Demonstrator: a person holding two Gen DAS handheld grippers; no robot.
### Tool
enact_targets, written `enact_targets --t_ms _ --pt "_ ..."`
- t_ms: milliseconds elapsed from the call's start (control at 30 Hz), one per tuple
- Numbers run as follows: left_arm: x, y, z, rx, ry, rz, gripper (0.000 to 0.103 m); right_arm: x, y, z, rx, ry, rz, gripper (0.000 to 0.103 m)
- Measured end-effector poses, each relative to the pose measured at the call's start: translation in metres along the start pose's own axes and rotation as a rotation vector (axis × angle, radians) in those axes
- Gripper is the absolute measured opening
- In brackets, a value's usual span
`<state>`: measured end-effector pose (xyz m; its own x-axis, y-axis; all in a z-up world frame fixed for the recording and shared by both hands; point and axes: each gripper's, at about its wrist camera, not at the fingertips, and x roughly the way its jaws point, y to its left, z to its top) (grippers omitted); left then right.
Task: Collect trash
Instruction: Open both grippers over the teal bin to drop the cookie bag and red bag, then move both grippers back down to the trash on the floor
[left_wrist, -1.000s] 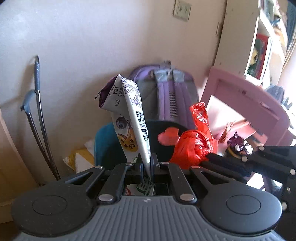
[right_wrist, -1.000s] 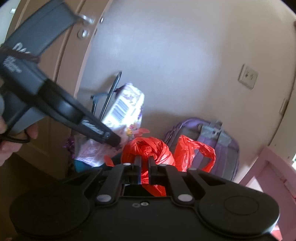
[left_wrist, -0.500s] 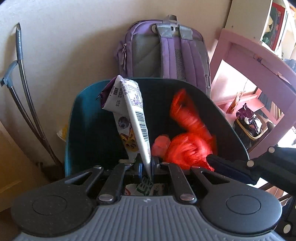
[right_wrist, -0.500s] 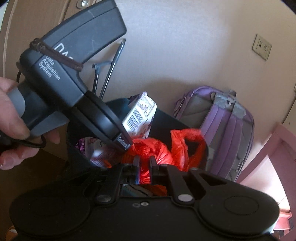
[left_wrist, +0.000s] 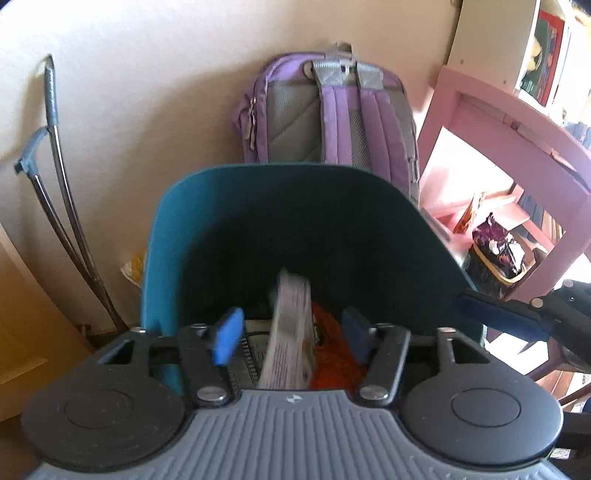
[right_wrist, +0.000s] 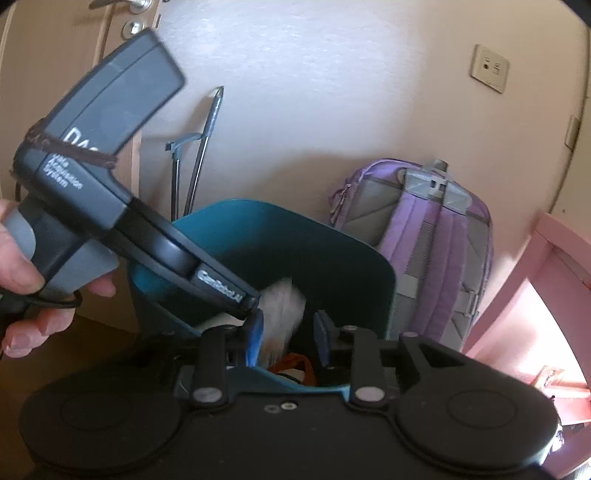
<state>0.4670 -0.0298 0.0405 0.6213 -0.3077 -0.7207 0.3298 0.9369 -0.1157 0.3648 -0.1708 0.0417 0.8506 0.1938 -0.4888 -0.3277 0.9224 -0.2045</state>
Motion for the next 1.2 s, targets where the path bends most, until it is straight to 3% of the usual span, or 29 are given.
enact_targets --t_ms 200,333,1000,1200 --pt "-0.030 -0.009 -0.006 0.010 -0.035 -0.008 0.070 -0.034 0.004 -0.004 0.014 -0.041 -0.012 0.039" --pt "-0.054 -0.016 -0.015 0.032 -0.065 0.001 0.078 -0.058 0.008 -0.007 0.030 -0.060 -0.003 0.043" --pt "-0.141 -0.018 -0.099 0.058 -0.136 -0.017 0.083 -0.141 0.023 -0.049 0.147 -0.073 0.098 0.057" --pt "-0.146 -0.010 -0.134 0.061 -0.138 -0.034 0.098 -0.148 0.035 -0.074 0.179 -0.055 0.142 0.057"
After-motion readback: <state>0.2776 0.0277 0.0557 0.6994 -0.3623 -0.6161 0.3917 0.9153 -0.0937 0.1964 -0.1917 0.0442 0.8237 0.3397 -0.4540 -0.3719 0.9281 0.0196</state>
